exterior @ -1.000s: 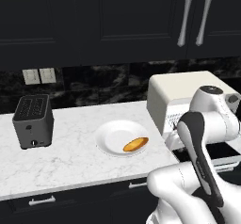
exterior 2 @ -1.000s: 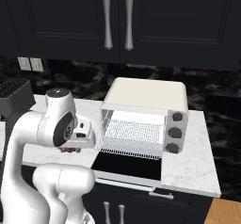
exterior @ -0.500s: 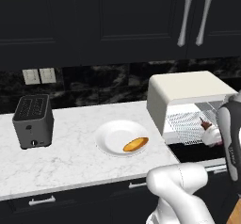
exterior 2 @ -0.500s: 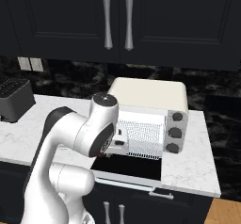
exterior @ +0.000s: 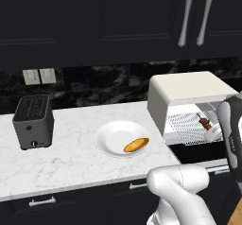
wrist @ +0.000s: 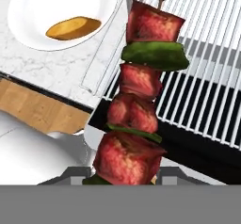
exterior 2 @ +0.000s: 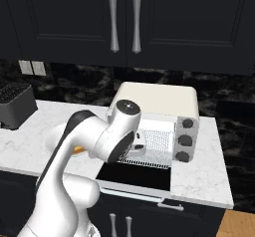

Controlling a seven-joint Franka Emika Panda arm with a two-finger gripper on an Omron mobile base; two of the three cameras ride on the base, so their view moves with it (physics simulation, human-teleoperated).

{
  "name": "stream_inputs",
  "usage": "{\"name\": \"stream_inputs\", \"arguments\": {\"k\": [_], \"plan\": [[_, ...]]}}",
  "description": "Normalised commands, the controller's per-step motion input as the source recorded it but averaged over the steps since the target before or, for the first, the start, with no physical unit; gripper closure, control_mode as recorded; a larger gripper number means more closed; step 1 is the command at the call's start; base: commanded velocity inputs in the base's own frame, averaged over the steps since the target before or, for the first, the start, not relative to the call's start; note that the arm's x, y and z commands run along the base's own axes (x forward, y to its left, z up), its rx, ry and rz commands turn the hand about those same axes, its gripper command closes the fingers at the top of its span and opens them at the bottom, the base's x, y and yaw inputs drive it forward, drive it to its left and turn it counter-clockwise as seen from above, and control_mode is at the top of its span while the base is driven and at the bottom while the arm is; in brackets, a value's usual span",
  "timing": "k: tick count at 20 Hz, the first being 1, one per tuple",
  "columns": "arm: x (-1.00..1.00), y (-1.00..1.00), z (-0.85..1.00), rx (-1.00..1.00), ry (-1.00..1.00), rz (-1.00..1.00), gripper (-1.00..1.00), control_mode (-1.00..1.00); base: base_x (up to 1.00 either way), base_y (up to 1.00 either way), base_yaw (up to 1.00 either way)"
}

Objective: Pick up the kebab skewer and baguette bread, and place them inside the toaster oven. Close the toaster oven door and start by setting the timer.

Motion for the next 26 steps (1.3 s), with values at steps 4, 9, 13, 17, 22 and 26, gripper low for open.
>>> {"name": "stream_inputs", "arguments": {"k": [4,9,13,17,22,26], "plan": [[0.31,0.04,-0.35,0.0,0.12,0.1,1.0,-1.0,0.0,0.0,0.0],[0.36,-0.01,-0.16,0.0,0.06,0.06,1.0,-1.0,0.0,0.0,0.0],[0.23,0.0,-0.11,0.0,0.0,0.04,1.0,-1.0,0.0,0.0,0.0],[0.35,0.0,-0.26,0.0,-0.02,0.0,1.0,-1.0,0.0,0.0,0.0],[0.39,0.0,-0.15,0.02,-0.03,0.0,1.0,-1.0,0.0,0.0,0.0],[0.24,0.0,-0.01,0.05,0.0,0.0,1.0,-1.0,0.0,0.0,0.0]]}}
